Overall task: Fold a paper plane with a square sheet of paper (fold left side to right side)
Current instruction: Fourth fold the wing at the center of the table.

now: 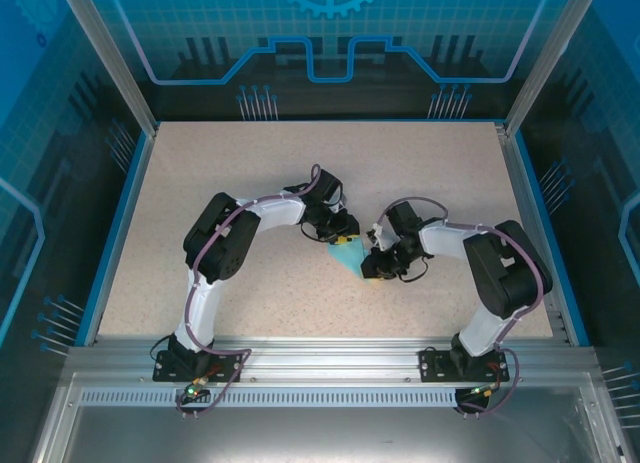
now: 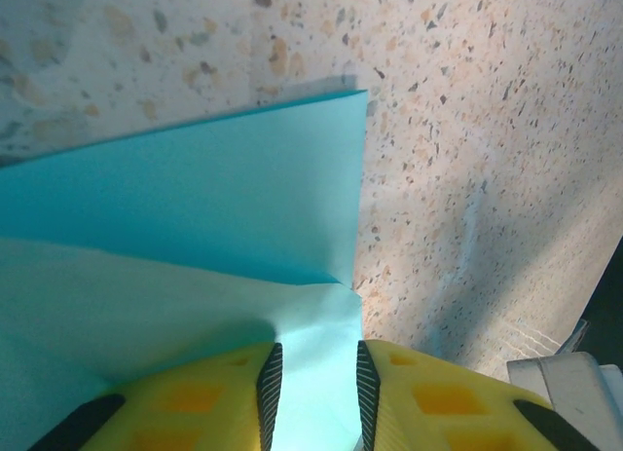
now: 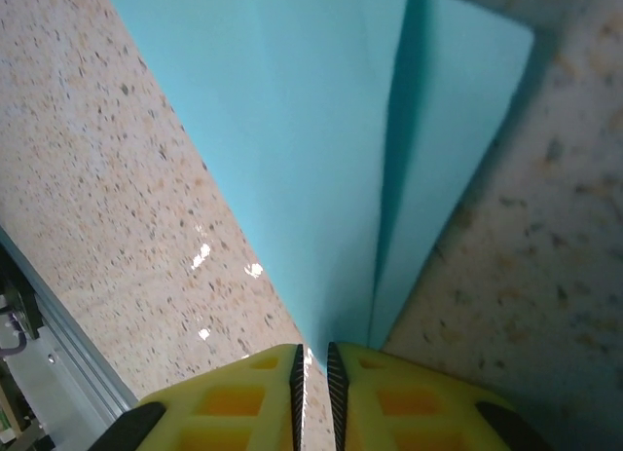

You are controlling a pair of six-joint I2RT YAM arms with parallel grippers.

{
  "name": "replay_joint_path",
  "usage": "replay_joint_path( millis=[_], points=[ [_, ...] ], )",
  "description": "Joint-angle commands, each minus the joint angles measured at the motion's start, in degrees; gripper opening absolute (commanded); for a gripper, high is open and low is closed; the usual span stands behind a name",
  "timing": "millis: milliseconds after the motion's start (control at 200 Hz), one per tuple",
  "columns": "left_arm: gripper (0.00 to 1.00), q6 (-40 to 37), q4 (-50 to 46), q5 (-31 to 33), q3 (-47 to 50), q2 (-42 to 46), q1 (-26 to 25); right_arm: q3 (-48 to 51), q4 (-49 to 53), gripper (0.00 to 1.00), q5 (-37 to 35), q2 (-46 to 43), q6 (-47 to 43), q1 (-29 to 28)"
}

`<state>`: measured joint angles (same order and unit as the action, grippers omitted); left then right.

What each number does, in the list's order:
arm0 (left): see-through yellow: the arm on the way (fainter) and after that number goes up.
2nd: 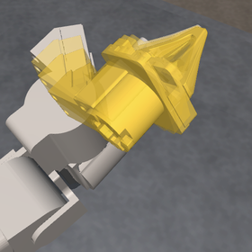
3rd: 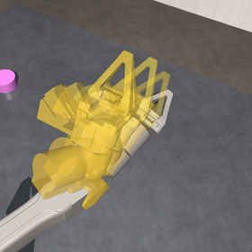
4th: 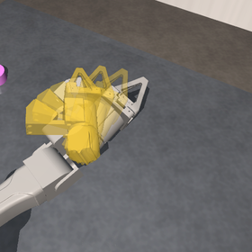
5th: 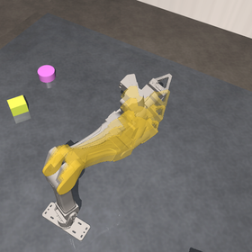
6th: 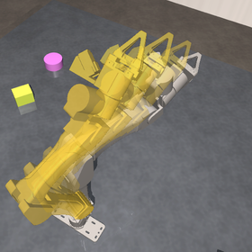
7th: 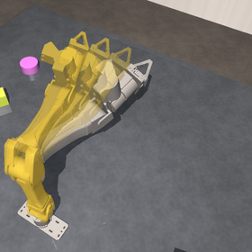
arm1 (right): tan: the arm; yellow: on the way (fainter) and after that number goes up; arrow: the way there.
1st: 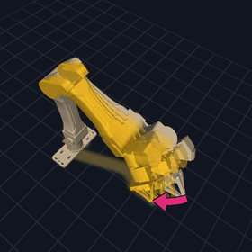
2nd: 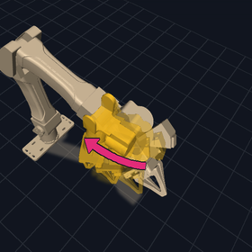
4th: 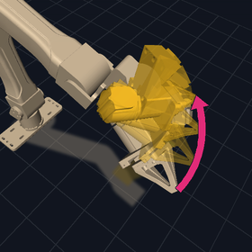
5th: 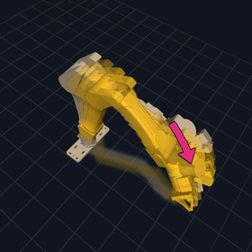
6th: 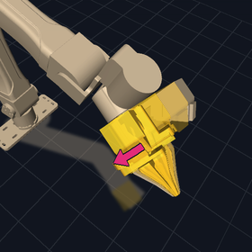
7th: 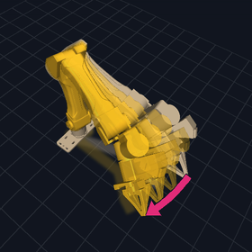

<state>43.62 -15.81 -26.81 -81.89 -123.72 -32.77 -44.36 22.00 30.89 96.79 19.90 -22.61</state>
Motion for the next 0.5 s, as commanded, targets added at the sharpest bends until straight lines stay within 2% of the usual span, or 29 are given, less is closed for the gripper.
replay_joint_path(
  millis=[0,290,385,495],
  points=[
    [0.32,0.1,-4.3,5.5,1.8,-3.5,0.0,4.2,10.1,0.17,-1.6,-0.4,-0.6,-0.6],
    [0.32,0.2,-3.8,5.0,2.0,-3.3,-0.1,1.7,10.9,0.17,2.9,-8.4,-0.7,1.7],
    [0.32,0.2,-3.7,5.0,2.1,-3.1,0.0,-0.8,7.9,0.18,4.6,-9.6,0.8,2.3],
    [0.32,0.3,-3.4,4.8,2.0,-3.1,-0.1,-2.9,0.7,0.17,4.7,-7.1,4.5,1.6]
  ],
)
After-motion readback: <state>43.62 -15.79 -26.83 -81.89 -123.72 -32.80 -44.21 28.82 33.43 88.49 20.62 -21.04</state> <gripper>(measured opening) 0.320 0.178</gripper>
